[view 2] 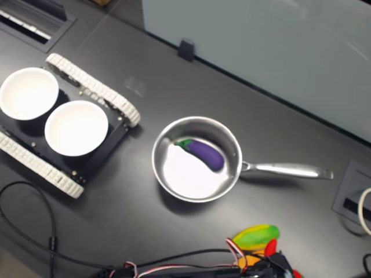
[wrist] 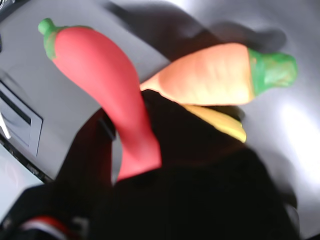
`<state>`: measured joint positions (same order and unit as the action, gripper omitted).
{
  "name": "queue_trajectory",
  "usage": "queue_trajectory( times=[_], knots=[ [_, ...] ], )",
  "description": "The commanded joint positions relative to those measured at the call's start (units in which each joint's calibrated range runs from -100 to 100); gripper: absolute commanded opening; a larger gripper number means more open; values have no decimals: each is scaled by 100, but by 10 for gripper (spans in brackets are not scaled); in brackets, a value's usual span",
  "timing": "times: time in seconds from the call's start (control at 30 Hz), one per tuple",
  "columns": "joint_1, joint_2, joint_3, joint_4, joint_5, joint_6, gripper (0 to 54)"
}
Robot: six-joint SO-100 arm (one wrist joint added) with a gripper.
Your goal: Pick up the chilli and place them in the pan
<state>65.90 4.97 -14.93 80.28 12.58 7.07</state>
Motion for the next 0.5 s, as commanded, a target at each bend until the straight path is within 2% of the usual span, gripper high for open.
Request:
queue_trajectory(
  times=[0.0, 0.17, 0.3, 0.4, 0.47],
  knots=[
    [-168, -889, -447, 138, -127, -169, 0],
    [-466, -1378, -165, 130, -225, -186, 0],
    [-546, -1707, -29, 121, -230, -489, 0],
    [-558, -1910, 162, 79, -200, -833, 0],
    [-695, -1994, 462, -83, -230, -867, 0]
  ],
)
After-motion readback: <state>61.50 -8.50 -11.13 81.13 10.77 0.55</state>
